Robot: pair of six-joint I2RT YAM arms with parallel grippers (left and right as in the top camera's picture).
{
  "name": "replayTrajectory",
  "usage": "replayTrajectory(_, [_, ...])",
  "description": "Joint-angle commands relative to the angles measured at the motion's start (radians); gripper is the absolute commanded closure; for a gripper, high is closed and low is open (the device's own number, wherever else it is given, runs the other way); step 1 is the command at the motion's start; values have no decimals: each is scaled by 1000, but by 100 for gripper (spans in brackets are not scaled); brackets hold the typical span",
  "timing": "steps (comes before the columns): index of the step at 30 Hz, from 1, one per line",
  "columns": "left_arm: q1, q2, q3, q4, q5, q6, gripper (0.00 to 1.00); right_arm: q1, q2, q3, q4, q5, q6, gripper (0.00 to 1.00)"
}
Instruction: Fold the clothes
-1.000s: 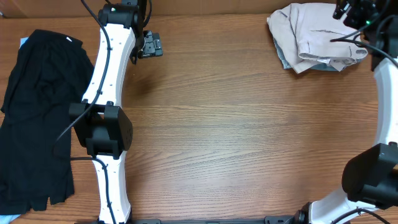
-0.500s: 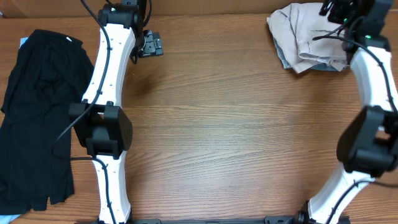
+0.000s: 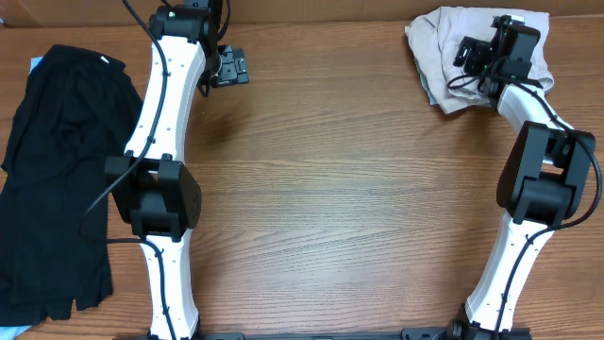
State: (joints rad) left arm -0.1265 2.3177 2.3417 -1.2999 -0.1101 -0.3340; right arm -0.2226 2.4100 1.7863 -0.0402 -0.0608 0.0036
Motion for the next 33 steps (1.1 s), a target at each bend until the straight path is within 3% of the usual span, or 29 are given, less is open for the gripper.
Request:
replayTrajectory(1, [2,13,-7,3,7,12,0,11,61,-5,-16,16,-5,0])
replayTrajectory(7, [2,13,-7,3,6,13,0,11,-117,-5,-98,94,-16,0])
replayTrajectory(22, [2,13,-7,3,6,12,0,75,-987,-5,-552,30,-37,0])
replayTrajectory(27, [2,13,-7,3,6,13,0,109,-1144,-5,-744,-96,-30,0])
replayTrajectory(33, [2,13,-7,3,6,12,0,111,-1253,-5,-1010,-113,-31,0])
